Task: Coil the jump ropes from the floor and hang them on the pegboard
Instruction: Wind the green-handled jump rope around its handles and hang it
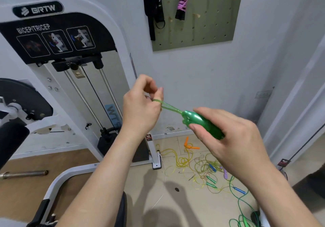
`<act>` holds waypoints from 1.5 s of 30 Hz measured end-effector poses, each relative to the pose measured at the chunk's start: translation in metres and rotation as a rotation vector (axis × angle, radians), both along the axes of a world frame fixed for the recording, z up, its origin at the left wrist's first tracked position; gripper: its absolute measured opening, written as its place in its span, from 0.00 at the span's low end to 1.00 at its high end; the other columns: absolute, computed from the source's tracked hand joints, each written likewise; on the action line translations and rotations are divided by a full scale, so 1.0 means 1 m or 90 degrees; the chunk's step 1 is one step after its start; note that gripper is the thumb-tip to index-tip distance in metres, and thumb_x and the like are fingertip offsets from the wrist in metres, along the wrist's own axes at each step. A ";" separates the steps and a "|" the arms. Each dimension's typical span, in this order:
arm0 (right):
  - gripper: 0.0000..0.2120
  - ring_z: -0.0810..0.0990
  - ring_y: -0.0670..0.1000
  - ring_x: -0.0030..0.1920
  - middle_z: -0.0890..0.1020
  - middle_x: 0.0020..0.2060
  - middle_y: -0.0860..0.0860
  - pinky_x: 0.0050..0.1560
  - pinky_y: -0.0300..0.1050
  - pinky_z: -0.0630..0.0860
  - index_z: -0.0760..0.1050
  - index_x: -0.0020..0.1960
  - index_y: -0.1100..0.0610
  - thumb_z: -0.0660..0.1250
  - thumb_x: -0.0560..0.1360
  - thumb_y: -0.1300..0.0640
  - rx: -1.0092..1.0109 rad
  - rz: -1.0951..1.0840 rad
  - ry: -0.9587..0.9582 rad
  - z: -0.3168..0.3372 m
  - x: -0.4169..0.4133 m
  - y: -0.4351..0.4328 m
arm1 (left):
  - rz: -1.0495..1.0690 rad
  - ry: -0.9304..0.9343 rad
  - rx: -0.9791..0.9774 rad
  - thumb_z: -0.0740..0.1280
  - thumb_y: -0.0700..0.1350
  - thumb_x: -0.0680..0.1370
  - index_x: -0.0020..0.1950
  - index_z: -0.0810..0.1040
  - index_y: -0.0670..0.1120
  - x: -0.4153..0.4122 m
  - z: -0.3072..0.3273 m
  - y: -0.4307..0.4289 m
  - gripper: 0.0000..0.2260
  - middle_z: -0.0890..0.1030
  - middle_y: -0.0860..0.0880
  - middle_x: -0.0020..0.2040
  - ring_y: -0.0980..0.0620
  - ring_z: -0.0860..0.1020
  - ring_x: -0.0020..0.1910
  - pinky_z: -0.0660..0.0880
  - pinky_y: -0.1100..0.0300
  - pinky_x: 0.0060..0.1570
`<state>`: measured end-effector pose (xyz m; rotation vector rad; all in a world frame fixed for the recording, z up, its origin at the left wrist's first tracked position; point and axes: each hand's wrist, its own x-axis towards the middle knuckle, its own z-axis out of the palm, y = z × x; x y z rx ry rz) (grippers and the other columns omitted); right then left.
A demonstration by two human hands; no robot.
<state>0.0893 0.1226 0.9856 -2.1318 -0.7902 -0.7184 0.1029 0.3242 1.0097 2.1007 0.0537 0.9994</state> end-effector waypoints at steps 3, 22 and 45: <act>0.08 0.81 0.52 0.46 0.81 0.47 0.45 0.43 0.51 0.75 0.77 0.54 0.53 0.67 0.77 0.52 -0.043 -0.004 -0.087 -0.019 0.026 -0.008 | -0.169 0.155 -0.387 0.65 0.40 0.79 0.51 0.72 0.46 0.005 0.008 -0.025 0.04 0.78 0.48 0.31 0.52 0.73 0.22 0.65 0.64 0.20; 0.20 0.80 0.50 0.55 0.81 0.52 0.54 0.53 0.40 0.78 0.74 0.60 0.46 0.68 0.76 0.67 0.108 0.362 0.693 -0.013 0.134 -0.081 | -0.308 0.406 -0.135 0.72 0.35 0.73 0.42 0.82 0.41 0.075 0.016 -0.091 0.01 0.76 0.49 0.27 0.56 0.72 0.26 0.70 0.65 0.29; 0.06 0.82 0.52 0.34 0.81 0.36 0.52 0.34 0.50 0.78 0.72 0.43 0.52 0.65 0.78 0.61 0.323 0.051 0.364 -0.009 0.317 0.079 | -0.374 0.134 -0.649 0.71 0.40 0.67 0.48 0.80 0.46 0.258 -0.002 0.004 0.10 0.85 0.44 0.42 0.51 0.82 0.43 0.74 0.64 0.41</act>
